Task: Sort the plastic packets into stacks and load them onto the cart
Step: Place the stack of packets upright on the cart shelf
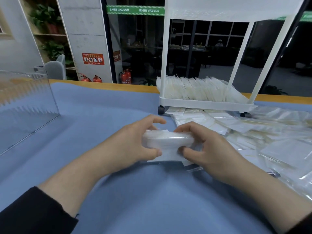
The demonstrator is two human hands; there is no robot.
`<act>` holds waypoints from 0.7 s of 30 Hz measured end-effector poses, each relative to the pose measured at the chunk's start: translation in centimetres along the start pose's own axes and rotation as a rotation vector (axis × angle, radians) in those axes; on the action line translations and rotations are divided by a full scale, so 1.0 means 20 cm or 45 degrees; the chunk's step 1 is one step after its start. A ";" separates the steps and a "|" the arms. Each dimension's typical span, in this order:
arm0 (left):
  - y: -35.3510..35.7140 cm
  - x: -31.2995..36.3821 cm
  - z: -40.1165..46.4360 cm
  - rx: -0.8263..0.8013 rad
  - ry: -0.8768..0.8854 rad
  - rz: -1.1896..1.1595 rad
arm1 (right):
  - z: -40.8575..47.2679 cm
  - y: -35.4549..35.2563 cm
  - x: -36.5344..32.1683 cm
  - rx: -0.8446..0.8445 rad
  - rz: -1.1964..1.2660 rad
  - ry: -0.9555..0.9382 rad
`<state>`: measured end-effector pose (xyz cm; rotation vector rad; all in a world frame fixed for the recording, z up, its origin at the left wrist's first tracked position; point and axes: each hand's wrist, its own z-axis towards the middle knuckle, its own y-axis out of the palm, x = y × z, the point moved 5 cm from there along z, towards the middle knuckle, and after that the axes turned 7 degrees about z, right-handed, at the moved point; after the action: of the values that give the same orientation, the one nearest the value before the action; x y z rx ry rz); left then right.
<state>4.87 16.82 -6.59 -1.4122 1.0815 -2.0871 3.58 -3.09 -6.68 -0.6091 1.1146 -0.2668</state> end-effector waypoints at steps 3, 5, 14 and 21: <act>0.00 -0.02 0.00 0.005 -0.059 -0.014 | 0.00 -0.01 0.00 0.043 0.003 -0.007; 0.03 0.00 0.01 0.012 -0.040 -0.107 | 0.00 0.00 0.01 0.026 0.022 0.007; 0.03 -0.01 0.02 -0.028 -0.027 -0.324 | 0.00 0.01 0.02 0.006 0.071 0.041; 0.02 -0.05 0.03 -0.075 -0.076 -0.241 | 0.01 -0.03 0.01 0.111 0.105 -0.014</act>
<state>5.68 17.01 -7.34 -1.6526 1.0284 -2.1417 3.83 -3.57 -6.46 -0.4860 1.1088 -0.2393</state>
